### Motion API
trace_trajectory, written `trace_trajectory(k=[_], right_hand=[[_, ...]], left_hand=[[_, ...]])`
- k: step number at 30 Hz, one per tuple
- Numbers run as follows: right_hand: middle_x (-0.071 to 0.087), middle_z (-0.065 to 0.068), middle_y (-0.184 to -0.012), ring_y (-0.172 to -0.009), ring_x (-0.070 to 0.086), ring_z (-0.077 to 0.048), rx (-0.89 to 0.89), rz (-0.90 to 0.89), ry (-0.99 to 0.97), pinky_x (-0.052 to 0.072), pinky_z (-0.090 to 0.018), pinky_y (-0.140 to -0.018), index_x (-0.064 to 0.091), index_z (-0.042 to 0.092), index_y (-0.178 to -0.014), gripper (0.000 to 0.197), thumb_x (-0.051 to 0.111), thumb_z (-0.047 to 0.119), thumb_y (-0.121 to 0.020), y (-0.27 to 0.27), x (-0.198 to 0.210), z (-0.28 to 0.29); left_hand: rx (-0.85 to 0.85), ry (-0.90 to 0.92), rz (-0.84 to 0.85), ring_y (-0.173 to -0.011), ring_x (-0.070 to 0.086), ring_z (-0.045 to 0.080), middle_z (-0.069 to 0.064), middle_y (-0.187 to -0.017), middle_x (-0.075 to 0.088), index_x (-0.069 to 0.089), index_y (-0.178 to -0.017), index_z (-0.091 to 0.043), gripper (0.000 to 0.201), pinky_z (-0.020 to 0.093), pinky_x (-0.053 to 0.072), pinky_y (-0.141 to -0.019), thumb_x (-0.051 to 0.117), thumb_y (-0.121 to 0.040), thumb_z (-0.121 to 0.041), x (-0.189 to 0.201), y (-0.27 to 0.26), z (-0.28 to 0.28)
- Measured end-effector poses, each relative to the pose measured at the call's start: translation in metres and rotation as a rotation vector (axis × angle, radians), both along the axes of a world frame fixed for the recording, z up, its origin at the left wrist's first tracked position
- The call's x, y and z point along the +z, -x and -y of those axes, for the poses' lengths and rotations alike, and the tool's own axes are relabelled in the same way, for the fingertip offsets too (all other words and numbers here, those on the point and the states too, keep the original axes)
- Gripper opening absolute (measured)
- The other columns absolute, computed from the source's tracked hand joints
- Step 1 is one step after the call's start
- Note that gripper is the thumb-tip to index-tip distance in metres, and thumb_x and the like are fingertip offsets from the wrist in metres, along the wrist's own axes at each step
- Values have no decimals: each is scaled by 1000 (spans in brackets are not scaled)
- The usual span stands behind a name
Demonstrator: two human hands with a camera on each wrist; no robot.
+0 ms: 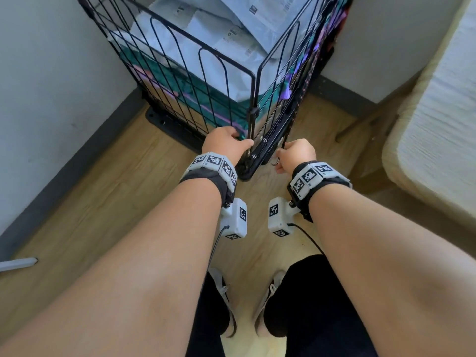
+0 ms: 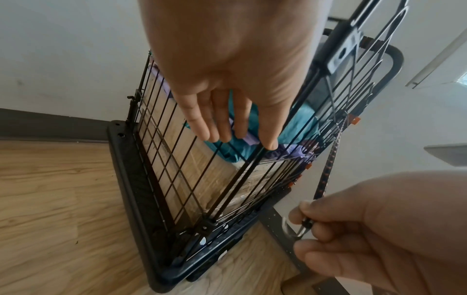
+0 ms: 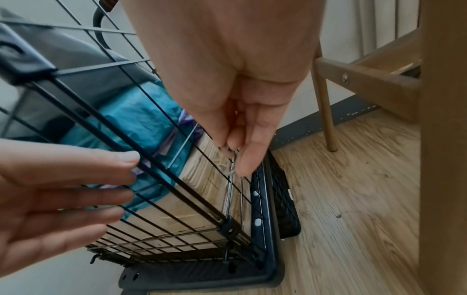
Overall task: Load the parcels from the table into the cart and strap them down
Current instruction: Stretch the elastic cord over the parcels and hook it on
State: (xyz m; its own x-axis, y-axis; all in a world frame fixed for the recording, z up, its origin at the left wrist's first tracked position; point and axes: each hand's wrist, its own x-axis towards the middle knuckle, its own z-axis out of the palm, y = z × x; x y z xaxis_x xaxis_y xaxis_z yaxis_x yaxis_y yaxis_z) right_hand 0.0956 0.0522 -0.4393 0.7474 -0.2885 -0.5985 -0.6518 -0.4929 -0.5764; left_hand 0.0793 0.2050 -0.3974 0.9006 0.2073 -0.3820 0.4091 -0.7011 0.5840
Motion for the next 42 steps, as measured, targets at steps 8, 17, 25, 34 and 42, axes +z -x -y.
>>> trace_trajectory(k=[8,17,25,34,42], right_hand=[[72,-19,-94,-87,71,-31,80,52,102,57,-42,-83,64,-2,-106,23,55,16,-94,-22,-60,3],[71,-7,-93,-79,67,-23,170,178,250,53,-30,-66,62,8,-92,19,60,27,-92,-49,-119,-7],[70,-12,-101,-90,67,-28,150,321,181,57,-35,-78,66,4,-105,26,57,23,-91,-56,-156,-10],[72,-14,-87,-80,70,-31,-34,363,-82,58,-42,-80,51,15,-72,22,58,22,-92,-56,-143,-11],[64,-15,-114,-114,61,-28,57,254,-218,53,-30,-82,54,0,-129,36,42,13,-98,-50,-133,-13]], left_hand=[[-56,71,47,-89,64,17,0,-92,71,71,-86,-25,22,26,47,-83,73,-77,-46,-40,-12,0],[-47,268,202,-84,71,16,-2,-82,74,71,-77,-20,28,35,56,-89,85,-64,-40,-70,-15,-9],[-46,343,323,-77,73,18,2,-76,74,71,-78,-15,25,33,60,-78,85,-67,-32,-84,-9,-9],[-45,339,344,-77,73,18,4,-77,74,72,-83,-12,28,32,61,-77,85,-68,-33,-83,-7,-7],[-57,381,355,-78,73,17,6,-79,74,72,-87,-11,31,24,60,-71,85,-68,-31,-85,-8,-10]])
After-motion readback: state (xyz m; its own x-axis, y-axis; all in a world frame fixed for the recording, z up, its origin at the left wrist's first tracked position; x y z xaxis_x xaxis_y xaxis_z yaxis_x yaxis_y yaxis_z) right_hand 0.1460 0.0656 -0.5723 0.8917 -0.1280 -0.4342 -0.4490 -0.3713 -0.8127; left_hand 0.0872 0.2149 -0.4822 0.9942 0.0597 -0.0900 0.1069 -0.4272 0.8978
